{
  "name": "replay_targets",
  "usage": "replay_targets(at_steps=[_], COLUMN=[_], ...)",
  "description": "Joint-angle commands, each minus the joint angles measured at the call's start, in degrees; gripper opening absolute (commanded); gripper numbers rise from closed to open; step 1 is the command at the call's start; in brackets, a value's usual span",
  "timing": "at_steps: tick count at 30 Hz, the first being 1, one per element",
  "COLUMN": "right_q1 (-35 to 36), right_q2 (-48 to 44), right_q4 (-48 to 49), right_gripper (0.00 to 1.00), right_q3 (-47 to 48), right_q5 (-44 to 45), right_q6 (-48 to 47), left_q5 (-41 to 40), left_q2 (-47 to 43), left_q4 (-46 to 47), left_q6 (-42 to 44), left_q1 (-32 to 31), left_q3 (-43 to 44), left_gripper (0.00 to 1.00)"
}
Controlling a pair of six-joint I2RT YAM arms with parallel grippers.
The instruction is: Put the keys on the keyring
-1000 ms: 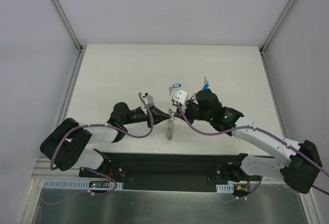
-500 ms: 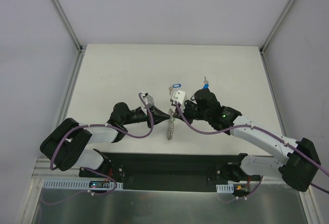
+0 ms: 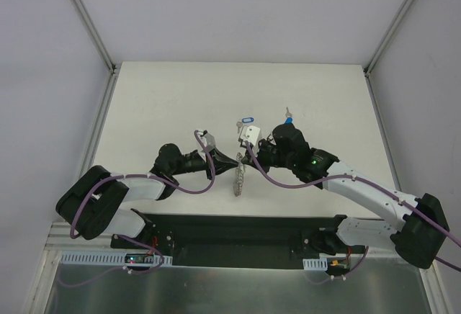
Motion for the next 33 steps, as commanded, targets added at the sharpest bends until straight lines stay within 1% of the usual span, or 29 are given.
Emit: replay_targets(at_steps=[1, 7, 12, 19, 33], right_q1=[0.09, -1.22, -2.19, -3.25, -5.18], right_q2=[-1.9, -3.92, -4.89, -2.61, 0.21], right_q4=[1.1, -0.65, -1.18, -1.36, 0.92], right_gripper=[0.01, 0.01, 0.01, 0.01, 0.01], right_q3=[1.54, 0.48, -0.31, 0.13, 0.39], right_q5=[-0.28, 1.22, -1.67, -5.89, -10.02], right_q6=[0.43, 0.78, 1.4, 2.01, 3.16], left_q5=[0.4, -0.21, -0.21, -0.04, 0.23], left_q2=[-1.64, -1.73, -1.64, -1.55, -1.55], left_q4=[8.96, 9.58, 9.93, 10.81, 12.13], left_q6=[-0.12, -0.03, -0.21, -0.04, -0.12], left_q1=[0.51, 0.51, 0.51, 0.51, 0.51], left_q3=[-0.44, -0.79, -0.79, -1.23, -1.59], left_gripper=[0.0, 0.0, 0.0, 0.0, 0.0])
